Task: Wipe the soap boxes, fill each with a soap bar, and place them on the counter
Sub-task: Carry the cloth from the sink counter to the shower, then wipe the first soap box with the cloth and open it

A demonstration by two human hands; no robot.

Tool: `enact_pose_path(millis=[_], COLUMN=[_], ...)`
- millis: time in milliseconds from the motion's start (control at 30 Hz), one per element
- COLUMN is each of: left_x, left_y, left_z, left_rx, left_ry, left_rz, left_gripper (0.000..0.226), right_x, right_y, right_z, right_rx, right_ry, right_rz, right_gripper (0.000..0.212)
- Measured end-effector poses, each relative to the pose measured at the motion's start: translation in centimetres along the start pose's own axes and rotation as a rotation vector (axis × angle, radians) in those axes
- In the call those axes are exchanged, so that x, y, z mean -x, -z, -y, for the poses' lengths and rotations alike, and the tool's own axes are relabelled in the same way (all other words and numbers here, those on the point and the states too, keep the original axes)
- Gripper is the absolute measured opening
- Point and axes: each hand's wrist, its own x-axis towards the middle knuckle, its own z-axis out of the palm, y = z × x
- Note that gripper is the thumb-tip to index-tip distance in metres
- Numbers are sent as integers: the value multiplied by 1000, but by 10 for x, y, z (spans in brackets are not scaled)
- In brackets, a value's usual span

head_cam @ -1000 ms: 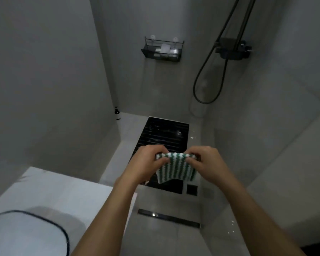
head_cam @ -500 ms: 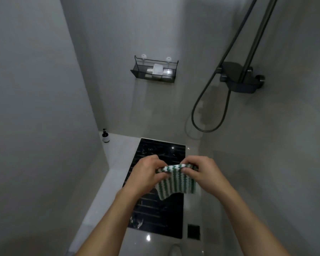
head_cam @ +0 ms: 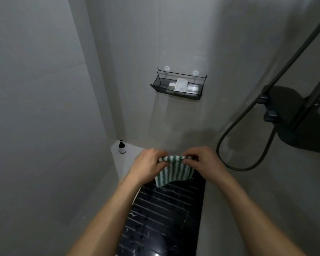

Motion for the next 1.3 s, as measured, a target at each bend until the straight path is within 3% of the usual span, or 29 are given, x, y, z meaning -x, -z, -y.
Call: enact_pose_path(millis=[300,967,1300], left_x=[-113,-437,-552], left_y=[1,46,29], left_z=[45,188,214], left_rx=[-10,134,229], left_ry=[25,-270,-216], left_rz=[-26,-18,-2], left_gripper=[12,9,13], right_x=[-115,-416,-525], right_y=[1,13,27], right_z=[-40,-99,-158], right_rx=[23,43,12], right_ry=[12,-215,-202], right_rz=[-25,-233,-292], right_gripper=[3,12,7])
